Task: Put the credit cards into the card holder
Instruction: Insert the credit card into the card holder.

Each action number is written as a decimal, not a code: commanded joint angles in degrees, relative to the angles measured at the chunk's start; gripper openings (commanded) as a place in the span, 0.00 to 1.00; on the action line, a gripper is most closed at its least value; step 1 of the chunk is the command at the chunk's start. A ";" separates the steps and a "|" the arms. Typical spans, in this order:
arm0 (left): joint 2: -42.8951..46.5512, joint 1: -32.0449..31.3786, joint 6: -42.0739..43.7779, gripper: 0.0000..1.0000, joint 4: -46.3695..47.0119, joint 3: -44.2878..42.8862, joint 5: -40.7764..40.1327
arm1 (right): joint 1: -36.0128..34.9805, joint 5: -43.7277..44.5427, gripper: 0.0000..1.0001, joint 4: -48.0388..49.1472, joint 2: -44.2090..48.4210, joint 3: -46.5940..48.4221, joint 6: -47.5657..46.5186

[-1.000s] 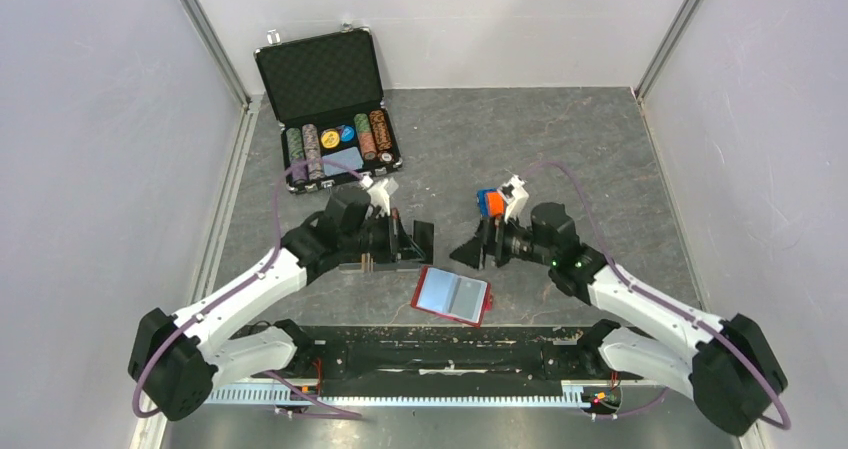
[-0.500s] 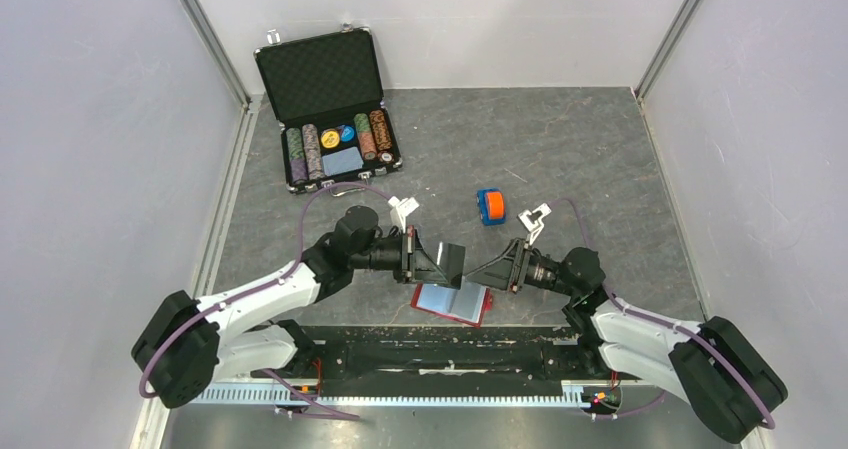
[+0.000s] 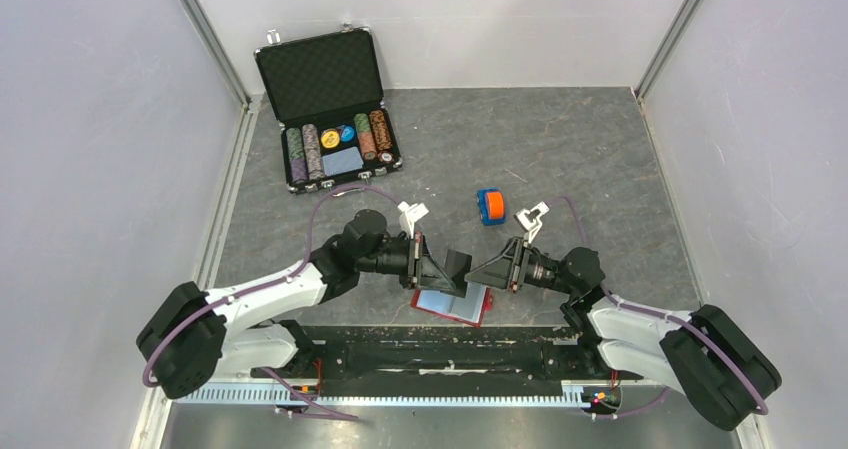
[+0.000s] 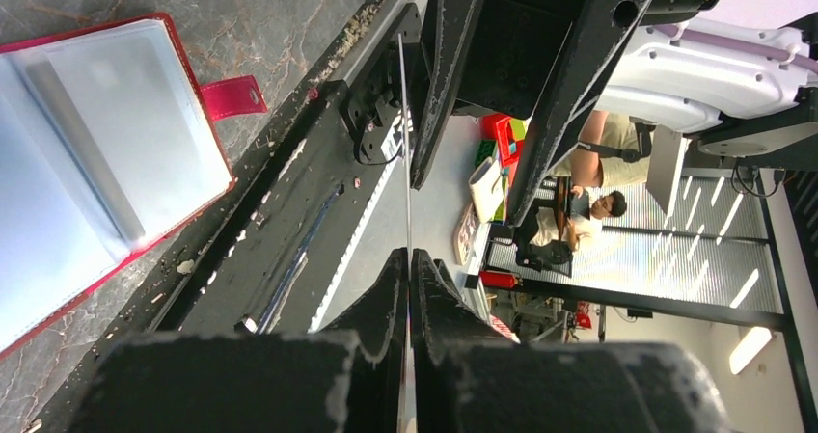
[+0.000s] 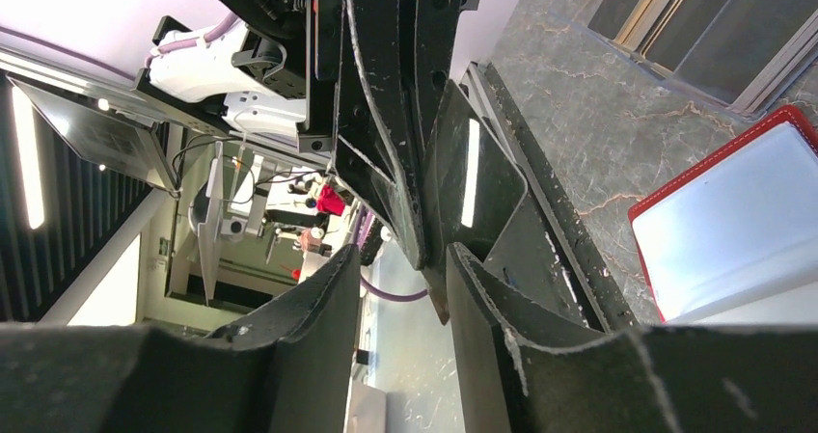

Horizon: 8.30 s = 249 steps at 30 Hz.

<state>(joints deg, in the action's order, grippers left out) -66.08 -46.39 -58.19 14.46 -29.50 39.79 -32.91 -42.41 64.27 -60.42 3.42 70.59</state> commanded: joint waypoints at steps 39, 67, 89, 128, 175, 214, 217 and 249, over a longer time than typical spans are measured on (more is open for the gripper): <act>3.76 -1.24 3.97 0.06 -4.43 -3.62 -3.15 | -2.58 2.12 0.35 18.30 -5.00 -0.55 6.21; -11.33 -1.41 14.25 0.40 -30.51 -17.14 -25.68 | -0.54 20.72 0.00 -53.79 12.79 10.38 -29.64; -30.40 0.00 24.30 0.33 -58.98 -35.79 -50.63 | -0.50 17.13 0.00 -57.08 8.47 13.28 -33.55; -26.02 -8.29 14.39 0.25 -52.51 -21.49 -42.73 | -5.02 12.27 0.00 -17.07 -6.74 -4.79 -7.58; -22.89 -12.66 10.73 0.17 -53.83 -18.91 -41.54 | -4.54 7.00 0.00 -19.78 -24.67 7.75 -14.94; -27.01 -15.14 11.96 0.13 -53.82 -21.57 -40.85 | -3.59 9.09 0.00 -23.23 -28.37 10.60 -22.02; -27.13 -15.48 12.01 0.13 -53.78 -21.75 -40.79 | -3.48 7.51 0.00 -18.56 -30.60 9.57 -19.47; -28.22 -16.00 12.75 0.13 -53.81 -22.32 -41.02 | -5.52 7.78 0.00 -13.74 -32.44 6.57 -14.33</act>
<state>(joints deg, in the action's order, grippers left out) -92.20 -61.17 -45.34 -40.42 -52.14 -3.88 -37.12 -35.11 49.74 -90.76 9.50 55.90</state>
